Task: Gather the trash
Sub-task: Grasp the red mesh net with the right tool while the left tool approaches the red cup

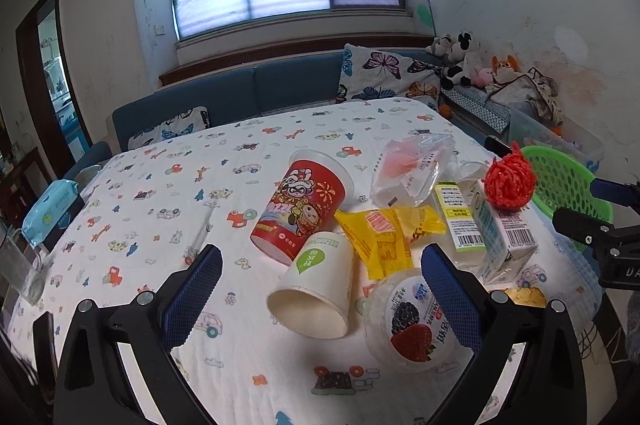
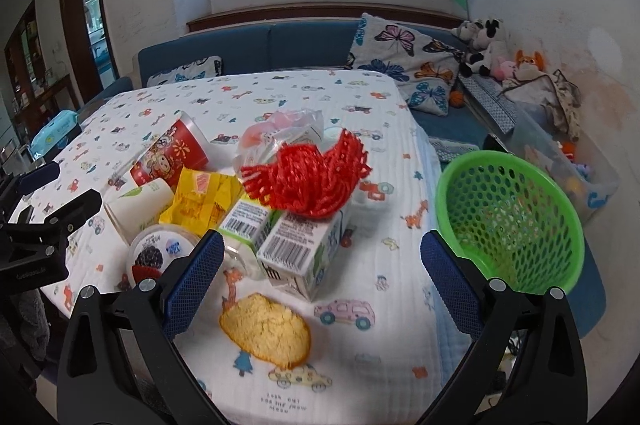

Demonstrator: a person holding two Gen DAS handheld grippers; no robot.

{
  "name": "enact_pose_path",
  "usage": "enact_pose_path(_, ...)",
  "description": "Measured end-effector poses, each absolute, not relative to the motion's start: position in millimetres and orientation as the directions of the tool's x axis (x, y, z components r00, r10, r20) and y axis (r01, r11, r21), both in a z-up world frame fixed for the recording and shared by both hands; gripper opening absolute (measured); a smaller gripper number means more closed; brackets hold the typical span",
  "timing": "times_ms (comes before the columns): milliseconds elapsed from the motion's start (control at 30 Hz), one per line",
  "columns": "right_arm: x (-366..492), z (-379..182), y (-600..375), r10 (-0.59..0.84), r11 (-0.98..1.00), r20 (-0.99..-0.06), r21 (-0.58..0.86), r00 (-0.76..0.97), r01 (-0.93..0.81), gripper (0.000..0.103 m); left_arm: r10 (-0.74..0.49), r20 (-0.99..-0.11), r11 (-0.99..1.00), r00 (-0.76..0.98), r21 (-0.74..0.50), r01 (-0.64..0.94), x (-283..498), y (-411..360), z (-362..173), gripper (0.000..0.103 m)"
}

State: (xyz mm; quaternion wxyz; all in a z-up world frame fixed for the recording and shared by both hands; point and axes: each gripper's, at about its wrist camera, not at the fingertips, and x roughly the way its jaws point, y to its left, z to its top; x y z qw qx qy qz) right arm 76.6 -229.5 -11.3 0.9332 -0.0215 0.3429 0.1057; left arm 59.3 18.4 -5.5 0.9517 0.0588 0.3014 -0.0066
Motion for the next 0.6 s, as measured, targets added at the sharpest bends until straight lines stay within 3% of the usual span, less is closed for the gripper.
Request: enact_pose_path(600,140.5,-29.7,-219.0,0.223,0.971,-0.703,0.102,0.675,-0.215,0.087,0.029,-0.612,0.995,0.791,0.094,0.036,95.8,36.6,-9.9,0.097)
